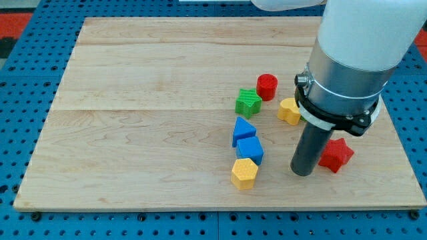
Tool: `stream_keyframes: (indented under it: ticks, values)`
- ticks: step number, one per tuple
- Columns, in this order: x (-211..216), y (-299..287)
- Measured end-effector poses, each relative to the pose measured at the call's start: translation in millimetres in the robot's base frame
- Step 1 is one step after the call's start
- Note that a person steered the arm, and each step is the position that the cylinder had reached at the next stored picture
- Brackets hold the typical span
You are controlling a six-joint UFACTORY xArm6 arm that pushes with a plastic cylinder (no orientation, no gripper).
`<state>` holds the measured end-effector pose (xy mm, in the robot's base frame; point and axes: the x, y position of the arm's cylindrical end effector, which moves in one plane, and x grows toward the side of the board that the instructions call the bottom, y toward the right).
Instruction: Push the red star up a bit
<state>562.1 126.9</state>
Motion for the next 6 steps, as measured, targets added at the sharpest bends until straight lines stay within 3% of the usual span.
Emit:
stream_keyframes:
  ticks: [4,6]
  values:
    - [-4,26]
    - [-27,32]
